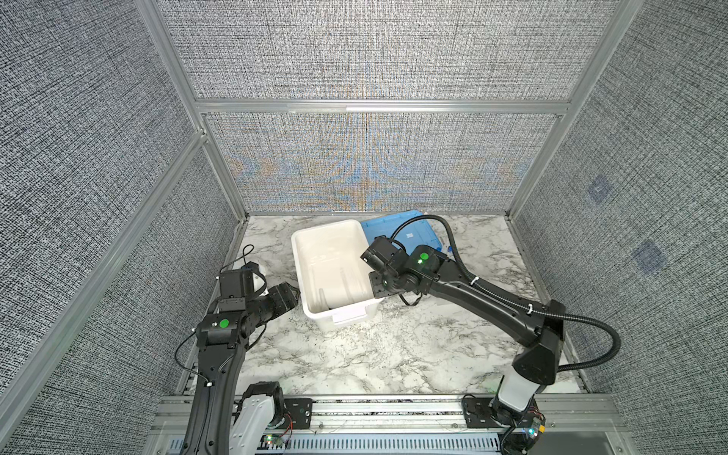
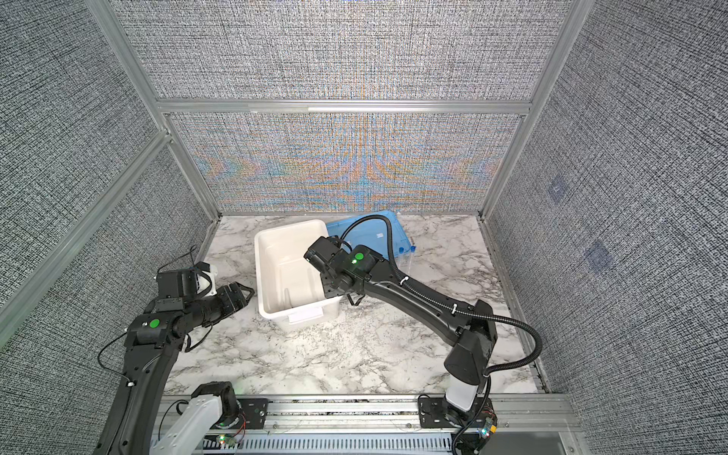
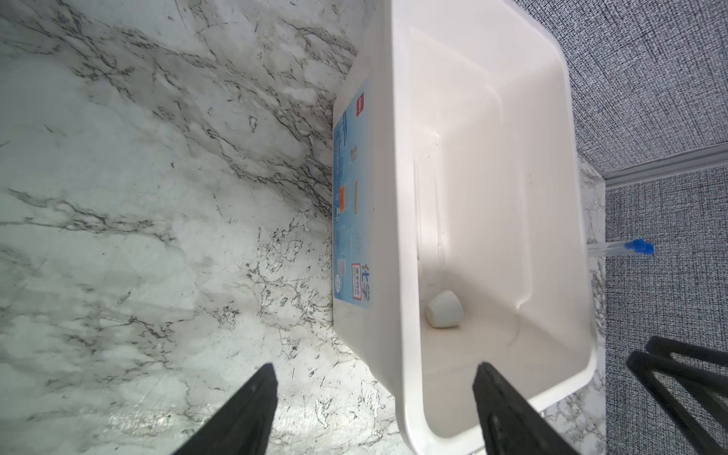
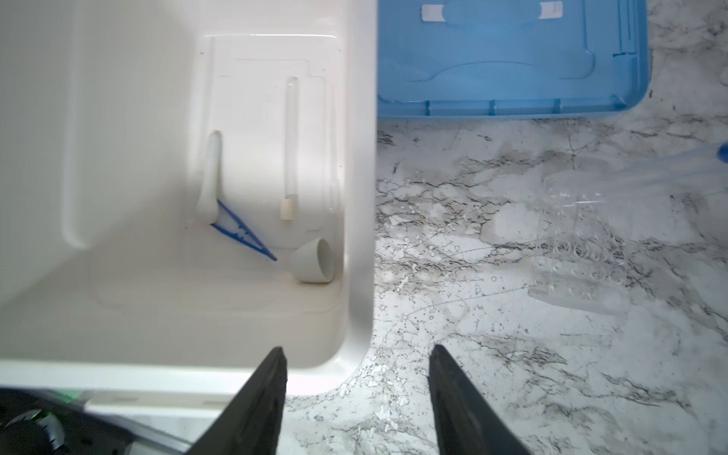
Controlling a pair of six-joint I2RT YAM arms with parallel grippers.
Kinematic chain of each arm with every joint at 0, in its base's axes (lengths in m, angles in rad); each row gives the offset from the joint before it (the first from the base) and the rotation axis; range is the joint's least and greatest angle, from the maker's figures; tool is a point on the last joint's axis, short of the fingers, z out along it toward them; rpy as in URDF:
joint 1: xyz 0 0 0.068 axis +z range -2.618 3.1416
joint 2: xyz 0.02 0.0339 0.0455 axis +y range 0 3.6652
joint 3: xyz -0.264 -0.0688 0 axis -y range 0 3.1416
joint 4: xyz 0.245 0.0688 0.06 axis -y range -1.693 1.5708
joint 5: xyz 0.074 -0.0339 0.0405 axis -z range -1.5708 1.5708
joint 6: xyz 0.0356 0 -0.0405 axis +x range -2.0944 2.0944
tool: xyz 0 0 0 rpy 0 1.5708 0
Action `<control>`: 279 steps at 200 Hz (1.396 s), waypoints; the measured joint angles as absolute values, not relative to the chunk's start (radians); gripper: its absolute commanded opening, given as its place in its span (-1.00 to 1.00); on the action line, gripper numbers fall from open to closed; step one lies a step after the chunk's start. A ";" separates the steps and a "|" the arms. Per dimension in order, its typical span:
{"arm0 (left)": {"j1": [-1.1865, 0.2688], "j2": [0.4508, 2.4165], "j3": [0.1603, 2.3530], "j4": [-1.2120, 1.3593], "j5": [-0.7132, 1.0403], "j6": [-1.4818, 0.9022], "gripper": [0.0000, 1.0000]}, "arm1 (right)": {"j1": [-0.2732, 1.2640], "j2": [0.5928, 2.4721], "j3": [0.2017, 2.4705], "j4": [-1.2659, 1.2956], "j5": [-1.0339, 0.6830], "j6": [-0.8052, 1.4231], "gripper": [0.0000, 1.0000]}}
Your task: Organize the chemistry lab equipment
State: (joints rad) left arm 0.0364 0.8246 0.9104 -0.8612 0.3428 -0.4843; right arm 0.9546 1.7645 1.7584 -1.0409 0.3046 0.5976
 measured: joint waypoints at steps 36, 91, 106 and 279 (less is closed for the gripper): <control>0.036 0.809 0.898 -0.839 0.339 -0.480 0.60 | 0.929 1.861 1.805 -1.047 0.249 0.591 -0.18; 0.036 0.804 0.896 -0.833 0.318 -0.492 0.60 | 0.921 1.890 1.815 -1.073 0.224 0.543 -0.52; 0.036 0.808 0.896 -0.832 0.316 -0.501 0.60 | 0.918 1.874 1.799 -1.077 0.216 0.529 -0.64; 0.037 0.855 0.855 -0.694 0.500 -0.659 0.57 | 0.802 1.587 1.499 -1.088 0.199 0.437 -0.44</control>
State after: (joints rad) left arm 0.0368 0.8547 0.8551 -0.6941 0.4995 -0.6586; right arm 0.8017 1.5871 1.4990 -1.0878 0.1986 0.4374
